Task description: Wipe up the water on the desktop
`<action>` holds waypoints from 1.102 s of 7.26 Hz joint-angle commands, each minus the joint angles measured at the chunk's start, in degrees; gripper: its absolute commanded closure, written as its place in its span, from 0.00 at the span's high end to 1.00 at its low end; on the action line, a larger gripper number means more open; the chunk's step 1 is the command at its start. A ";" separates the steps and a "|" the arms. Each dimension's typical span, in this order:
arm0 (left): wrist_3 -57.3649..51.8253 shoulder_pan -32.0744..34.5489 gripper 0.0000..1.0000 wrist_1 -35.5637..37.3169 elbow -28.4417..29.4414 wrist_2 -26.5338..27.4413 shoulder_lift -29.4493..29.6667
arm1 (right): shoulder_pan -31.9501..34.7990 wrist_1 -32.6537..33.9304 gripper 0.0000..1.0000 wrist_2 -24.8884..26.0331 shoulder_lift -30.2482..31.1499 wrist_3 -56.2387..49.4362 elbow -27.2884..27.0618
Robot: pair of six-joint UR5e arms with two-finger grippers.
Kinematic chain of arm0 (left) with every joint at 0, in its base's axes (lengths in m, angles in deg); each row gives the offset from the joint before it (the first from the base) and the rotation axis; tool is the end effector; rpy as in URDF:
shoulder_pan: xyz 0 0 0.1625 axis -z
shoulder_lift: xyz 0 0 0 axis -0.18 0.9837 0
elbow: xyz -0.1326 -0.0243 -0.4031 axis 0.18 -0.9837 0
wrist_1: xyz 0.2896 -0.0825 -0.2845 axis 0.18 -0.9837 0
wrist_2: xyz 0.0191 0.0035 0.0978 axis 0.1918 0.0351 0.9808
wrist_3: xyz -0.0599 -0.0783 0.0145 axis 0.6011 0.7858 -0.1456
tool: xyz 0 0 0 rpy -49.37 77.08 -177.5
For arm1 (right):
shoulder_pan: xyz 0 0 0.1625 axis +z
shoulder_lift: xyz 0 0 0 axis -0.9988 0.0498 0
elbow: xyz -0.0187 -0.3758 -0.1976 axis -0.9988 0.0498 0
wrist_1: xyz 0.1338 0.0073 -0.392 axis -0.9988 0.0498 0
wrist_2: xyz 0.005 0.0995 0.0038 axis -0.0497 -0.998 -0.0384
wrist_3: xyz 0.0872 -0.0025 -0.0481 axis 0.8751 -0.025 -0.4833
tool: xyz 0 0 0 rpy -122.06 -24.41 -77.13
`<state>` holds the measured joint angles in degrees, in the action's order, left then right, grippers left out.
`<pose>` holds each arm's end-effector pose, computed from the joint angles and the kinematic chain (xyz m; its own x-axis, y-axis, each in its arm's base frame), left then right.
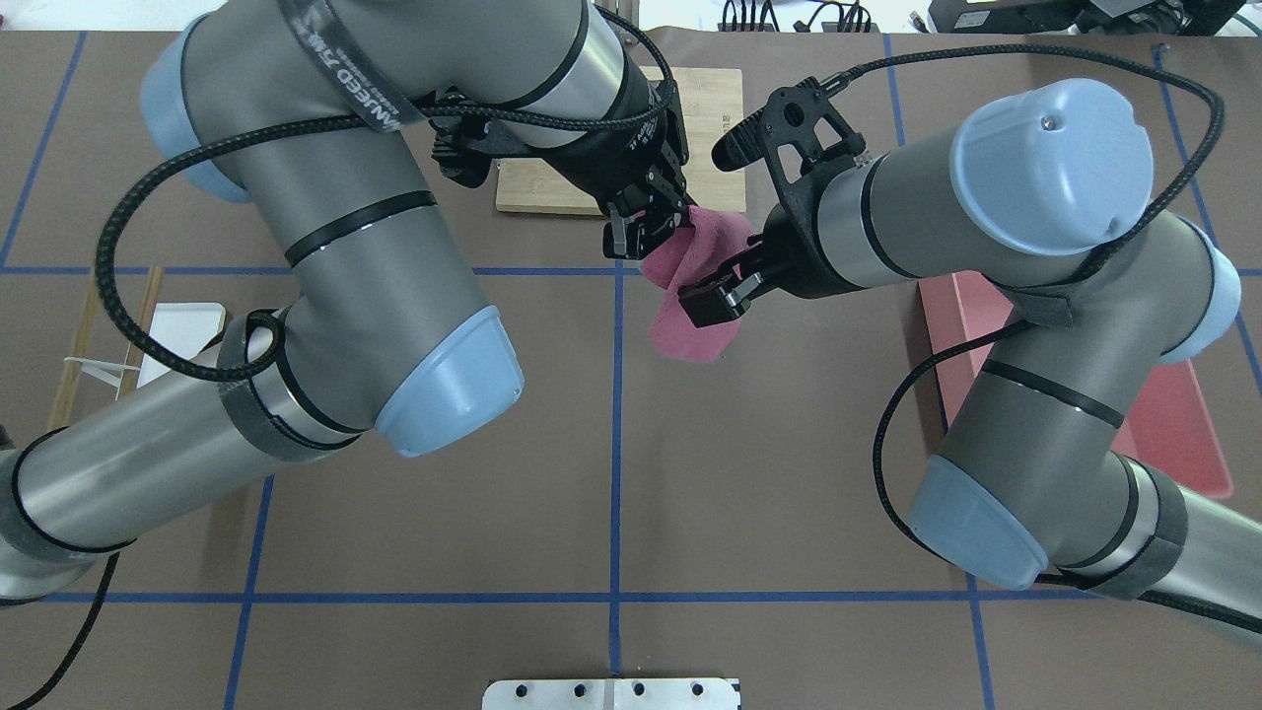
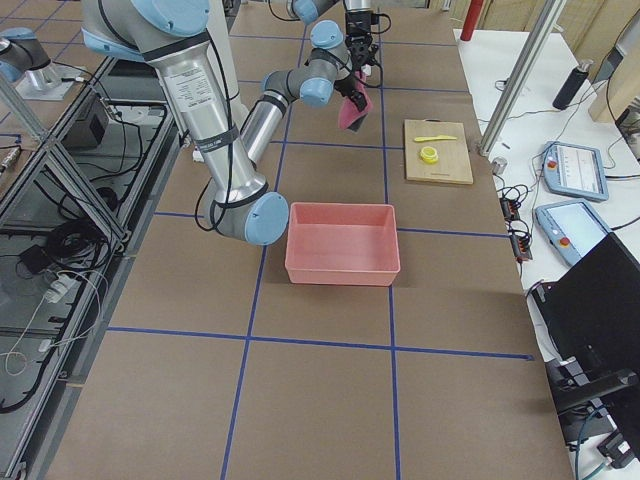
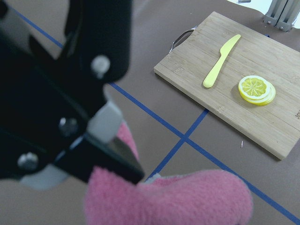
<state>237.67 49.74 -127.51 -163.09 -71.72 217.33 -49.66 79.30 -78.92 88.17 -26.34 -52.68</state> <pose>0.4276 -0.4587 -0.0221 -0.0247 -0.9495 -0.3129 0.3315 0.2875 -0.8986 -0.3751 -0.4173 0.1494 0.4636 -0.6508 0.6013 0.0627 0.7010 0.7104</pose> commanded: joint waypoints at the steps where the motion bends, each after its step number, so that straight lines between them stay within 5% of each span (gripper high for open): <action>1: 0.01 -1.14 0.00 0.33 -0.42 0.00 -0.01 | -0.05 -0.03 0.73 0.00 0.00 1.11 -0.05; 4: -0.51 -0.79 0.00 0.33 -0.68 -0.09 -0.53 | -0.13 -0.03 0.21 0.00 0.18 5.32 -0.31; 6: -1.13 0.78 0.00 0.24 -2.00 -0.35 -2.11 | -0.14 -0.03 0.04 0.00 0.44 5.78 -0.31; 8: -2.27 1.23 0.00 0.15 -1.65 -0.18 -2.99 | -0.22 -0.03 0.04 -0.08 0.53 5.87 -0.31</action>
<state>236.04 50.64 -127.28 -164.81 -71.97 215.05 -49.82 79.22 -78.98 88.64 -20.59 -52.99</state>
